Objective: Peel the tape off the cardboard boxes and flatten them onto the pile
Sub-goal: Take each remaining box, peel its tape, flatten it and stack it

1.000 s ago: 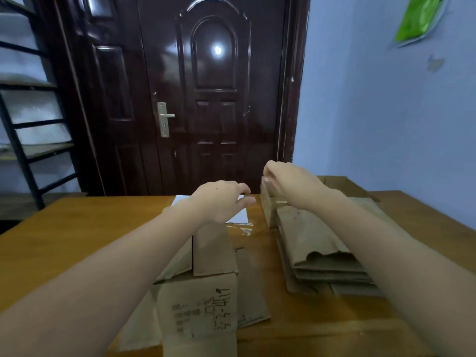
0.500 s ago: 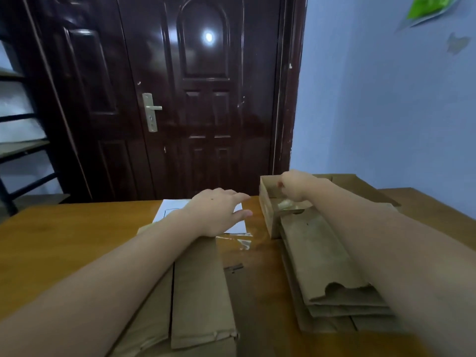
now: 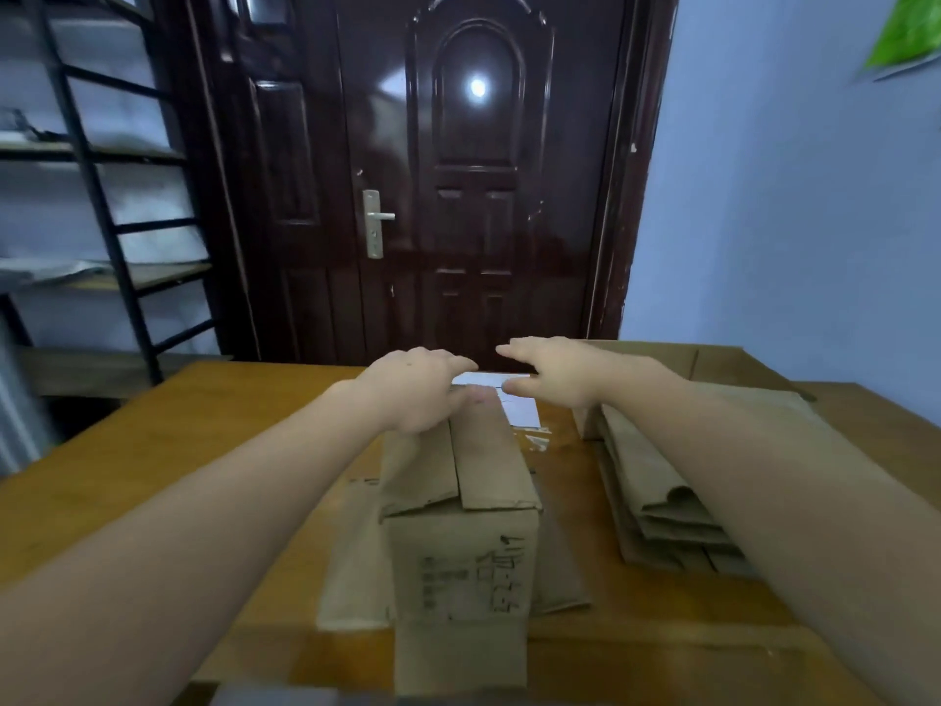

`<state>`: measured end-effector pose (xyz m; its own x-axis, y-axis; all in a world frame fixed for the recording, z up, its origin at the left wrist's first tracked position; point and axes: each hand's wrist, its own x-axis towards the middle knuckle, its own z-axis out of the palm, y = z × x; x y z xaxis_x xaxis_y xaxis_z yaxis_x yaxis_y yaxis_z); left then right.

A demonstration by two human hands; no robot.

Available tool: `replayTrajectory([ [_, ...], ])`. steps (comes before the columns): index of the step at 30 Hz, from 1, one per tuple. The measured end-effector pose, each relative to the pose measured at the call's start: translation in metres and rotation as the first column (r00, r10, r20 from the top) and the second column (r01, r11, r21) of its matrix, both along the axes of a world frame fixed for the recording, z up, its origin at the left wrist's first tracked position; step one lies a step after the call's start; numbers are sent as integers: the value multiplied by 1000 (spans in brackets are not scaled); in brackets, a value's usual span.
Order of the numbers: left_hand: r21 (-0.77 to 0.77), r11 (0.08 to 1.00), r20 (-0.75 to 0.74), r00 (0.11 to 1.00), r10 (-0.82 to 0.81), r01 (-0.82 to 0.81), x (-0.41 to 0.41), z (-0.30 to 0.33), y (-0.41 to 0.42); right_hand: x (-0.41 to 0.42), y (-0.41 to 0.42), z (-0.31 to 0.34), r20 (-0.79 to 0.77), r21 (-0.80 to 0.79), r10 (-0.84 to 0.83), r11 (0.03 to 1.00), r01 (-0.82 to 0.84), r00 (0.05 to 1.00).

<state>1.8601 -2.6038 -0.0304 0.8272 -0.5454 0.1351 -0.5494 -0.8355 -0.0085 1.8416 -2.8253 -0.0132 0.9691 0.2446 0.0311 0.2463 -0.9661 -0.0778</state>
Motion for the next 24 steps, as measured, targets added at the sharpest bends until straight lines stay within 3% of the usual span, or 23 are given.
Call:
replayTrajectory([
  [13,29,999,51,998,-26,25,-90,-12,62,-105,58,-17,-59,71,161,985,-156,985],
  [24,175,975,138,978,-160,134,-119,-19,54,-108,51,-38,-51,23,195,981,-194,979],
])
